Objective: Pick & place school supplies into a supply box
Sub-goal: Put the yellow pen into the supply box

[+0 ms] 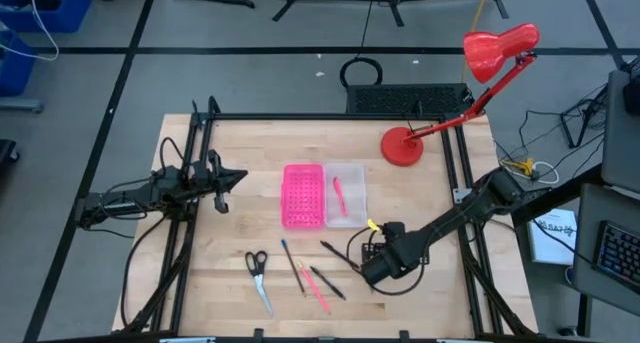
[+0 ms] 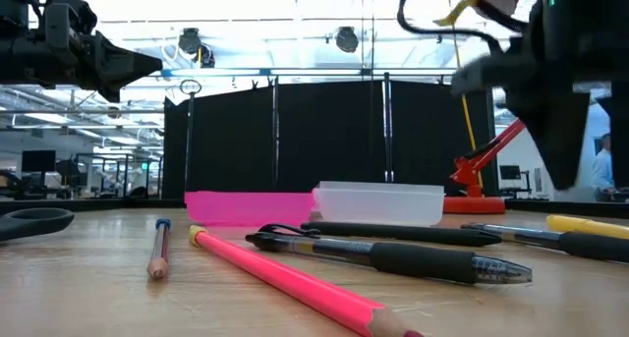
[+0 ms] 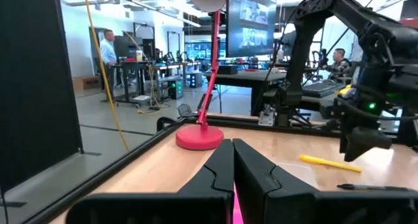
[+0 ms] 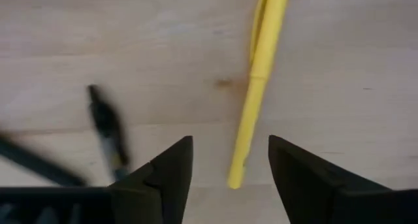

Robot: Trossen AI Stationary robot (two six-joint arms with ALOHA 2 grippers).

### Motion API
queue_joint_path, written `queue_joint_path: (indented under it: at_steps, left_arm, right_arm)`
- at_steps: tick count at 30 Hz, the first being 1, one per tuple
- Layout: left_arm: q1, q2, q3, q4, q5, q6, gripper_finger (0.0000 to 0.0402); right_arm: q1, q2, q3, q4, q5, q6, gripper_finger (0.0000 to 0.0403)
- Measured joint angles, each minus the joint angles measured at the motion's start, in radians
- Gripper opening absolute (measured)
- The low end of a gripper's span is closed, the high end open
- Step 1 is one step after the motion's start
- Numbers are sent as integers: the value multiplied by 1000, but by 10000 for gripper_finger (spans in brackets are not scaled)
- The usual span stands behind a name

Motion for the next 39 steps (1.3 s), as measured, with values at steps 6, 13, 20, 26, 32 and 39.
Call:
queue_joint_path:
  at_steps: [6,13,20,26,32,39]
  left_arm:
    - [0,0,0,0,0,12,8]
    - [0,0,0,-3,4,9,8]
    - [0,0,0,-9,5,9,8]
    - [0,0,0,-26,6,9,8]
    - [0,0,0,-26,15,-20,8]
    - [0,0,0,-27,14,-22,8]
  right_arm:
    - [-10,-2,-112,119,-35,0,182]
    - [-14,-9,-281,314,-122,6,152]
    - [-13,-11,-328,358,-134,-68,107]
    - [-33,-11,-330,375,-159,-161,32]
    - [-34,-11,-331,375,-152,-220,20]
    - [-13,-88,-338,375,-39,-228,18]
